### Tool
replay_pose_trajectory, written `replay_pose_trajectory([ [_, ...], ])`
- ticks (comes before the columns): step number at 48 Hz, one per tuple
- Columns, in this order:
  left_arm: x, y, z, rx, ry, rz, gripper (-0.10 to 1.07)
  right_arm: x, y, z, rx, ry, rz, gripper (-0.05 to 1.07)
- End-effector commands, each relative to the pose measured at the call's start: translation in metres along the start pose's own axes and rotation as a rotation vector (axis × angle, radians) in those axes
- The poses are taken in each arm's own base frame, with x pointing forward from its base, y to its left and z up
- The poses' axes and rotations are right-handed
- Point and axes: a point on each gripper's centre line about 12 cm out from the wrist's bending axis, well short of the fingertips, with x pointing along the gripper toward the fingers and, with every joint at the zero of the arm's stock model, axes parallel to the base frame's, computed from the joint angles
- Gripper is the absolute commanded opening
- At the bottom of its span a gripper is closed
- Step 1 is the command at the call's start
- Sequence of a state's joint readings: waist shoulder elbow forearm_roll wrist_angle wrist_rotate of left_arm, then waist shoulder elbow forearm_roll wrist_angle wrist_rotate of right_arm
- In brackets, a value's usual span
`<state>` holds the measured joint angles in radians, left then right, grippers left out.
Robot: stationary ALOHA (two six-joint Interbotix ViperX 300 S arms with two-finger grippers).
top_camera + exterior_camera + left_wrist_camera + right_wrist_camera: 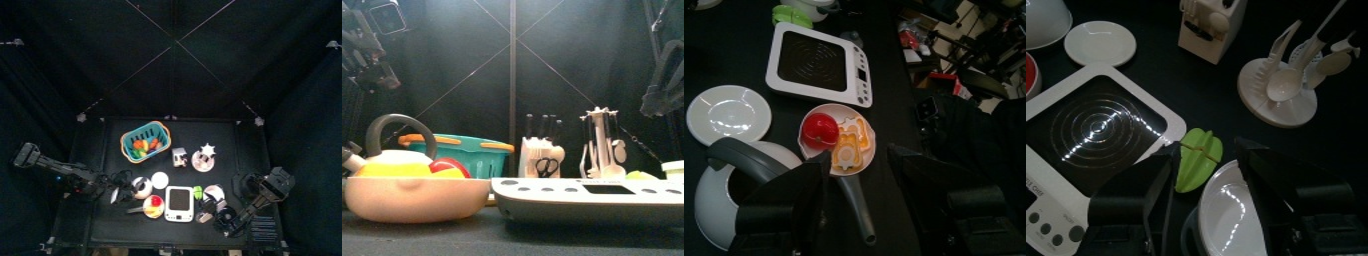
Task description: Grab pan
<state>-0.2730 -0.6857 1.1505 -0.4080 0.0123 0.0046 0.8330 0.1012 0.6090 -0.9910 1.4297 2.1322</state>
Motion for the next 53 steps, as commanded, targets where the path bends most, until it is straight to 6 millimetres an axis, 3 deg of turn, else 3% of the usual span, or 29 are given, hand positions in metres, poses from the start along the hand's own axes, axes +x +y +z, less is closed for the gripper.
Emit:
replay_pose_trajectory([
  [1, 0.0, -0.006, 0.012, 0.002, -0.028, -0.016, 0.86, -0.004, 0.002, 0.008, 0.027, 0.001, 0.015, 0.83],
  [11, 0.009, -0.016, 0.019, -0.018, 0.01, -0.034, 0.86, -0.003, 0.002, 0.009, 0.027, 0.0, 0.012, 0.83],
  [26, 0.07, -0.03, -0.006, -0.085, 0.24, -0.003, 0.85, -0.004, 0.003, 0.008, 0.03, 0.003, 0.014, 0.83],
  [34, 0.09, -0.032, -0.01, -0.191, 0.33, 0.018, 0.85, -0.004, 0.003, 0.008, 0.029, 0.004, 0.017, 0.83],
  [41, 0.097, -0.026, -0.001, -0.296, 0.343, 0.037, 0.85, -0.002, 0.004, 0.007, 0.026, 0.007, 0.018, 0.83],
  [53, 0.101, 0.014, -0.01, -0.413, 0.352, 0.148, 0.84, -0.001, 0.005, 0.005, 0.022, 0.014, 0.025, 0.83],
])
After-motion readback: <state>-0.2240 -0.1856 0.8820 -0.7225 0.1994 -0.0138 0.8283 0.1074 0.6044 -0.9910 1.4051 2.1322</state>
